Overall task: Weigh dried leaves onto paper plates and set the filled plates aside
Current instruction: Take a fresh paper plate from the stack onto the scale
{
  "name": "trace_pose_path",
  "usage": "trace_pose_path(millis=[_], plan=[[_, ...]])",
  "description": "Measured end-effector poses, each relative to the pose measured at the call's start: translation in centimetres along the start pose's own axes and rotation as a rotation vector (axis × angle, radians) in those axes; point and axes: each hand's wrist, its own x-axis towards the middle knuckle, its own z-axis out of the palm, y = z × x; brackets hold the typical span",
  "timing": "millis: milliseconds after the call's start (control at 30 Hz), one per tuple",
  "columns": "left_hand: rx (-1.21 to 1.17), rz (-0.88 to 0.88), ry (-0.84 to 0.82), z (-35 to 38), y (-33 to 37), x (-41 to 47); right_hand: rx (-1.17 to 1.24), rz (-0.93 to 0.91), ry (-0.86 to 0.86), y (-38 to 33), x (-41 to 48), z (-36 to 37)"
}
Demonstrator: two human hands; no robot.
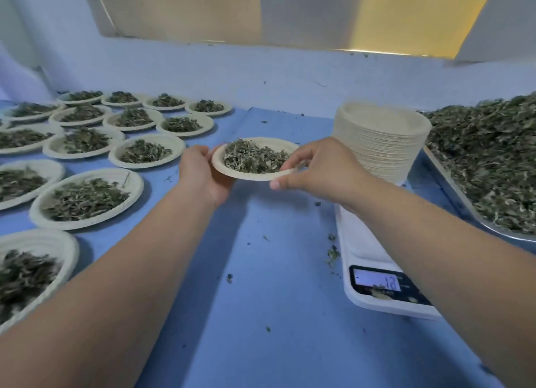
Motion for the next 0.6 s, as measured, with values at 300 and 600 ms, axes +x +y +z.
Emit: trace_pose_path(millis=[300,600], plan=[[-0.112,-0.002,-0.022,1.9,0.7,8.8,-0.113,0.199,0.128,3.0,13.4,8.8],[-0.376,-0.081,-0.158,0.7,0.2,13.8,-0.154,0.199,0.261,4.8,25.7,14.0]])
